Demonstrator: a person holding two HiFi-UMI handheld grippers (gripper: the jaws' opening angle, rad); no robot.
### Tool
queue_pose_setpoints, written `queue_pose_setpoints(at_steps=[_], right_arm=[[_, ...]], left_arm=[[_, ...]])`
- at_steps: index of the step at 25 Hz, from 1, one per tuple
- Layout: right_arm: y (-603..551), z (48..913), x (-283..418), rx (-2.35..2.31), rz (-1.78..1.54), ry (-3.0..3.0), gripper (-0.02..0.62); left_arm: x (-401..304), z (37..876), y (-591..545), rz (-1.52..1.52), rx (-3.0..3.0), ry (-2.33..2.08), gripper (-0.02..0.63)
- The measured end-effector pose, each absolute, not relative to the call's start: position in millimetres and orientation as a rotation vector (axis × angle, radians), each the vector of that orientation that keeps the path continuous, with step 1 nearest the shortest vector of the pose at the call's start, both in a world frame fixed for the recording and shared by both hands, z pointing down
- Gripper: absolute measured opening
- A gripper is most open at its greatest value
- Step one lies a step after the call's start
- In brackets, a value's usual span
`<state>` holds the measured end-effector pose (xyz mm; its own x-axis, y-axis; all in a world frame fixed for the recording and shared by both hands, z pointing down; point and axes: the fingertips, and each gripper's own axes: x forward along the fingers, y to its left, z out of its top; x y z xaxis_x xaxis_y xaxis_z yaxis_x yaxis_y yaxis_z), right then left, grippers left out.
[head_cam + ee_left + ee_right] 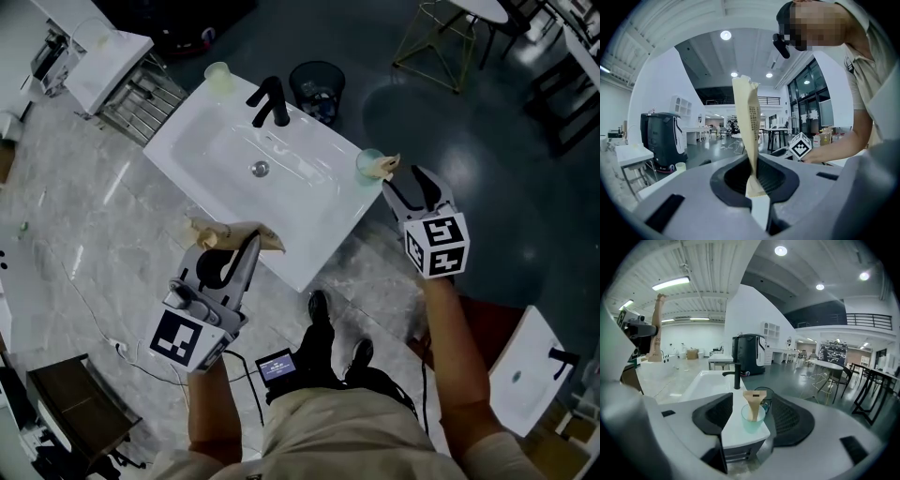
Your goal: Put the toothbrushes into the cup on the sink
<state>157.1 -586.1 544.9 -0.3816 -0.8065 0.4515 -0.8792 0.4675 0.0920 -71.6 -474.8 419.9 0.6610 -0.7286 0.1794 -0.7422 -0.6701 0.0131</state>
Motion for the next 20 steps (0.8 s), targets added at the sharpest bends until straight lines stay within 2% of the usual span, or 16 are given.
queue_pose_setpoints(at_steps=[10, 20], right_arm=[[-457, 447, 196, 1.421, 0.127, -2.423, 0.239], [-326, 388, 241, 1.324, 0.068, -2.548, 0.239]], left_arm=[[-31, 358, -376, 0.232, 2.84, -1.313, 0.031], [3, 294, -265, 0.257, 2.841, -1.498, 0.031]])
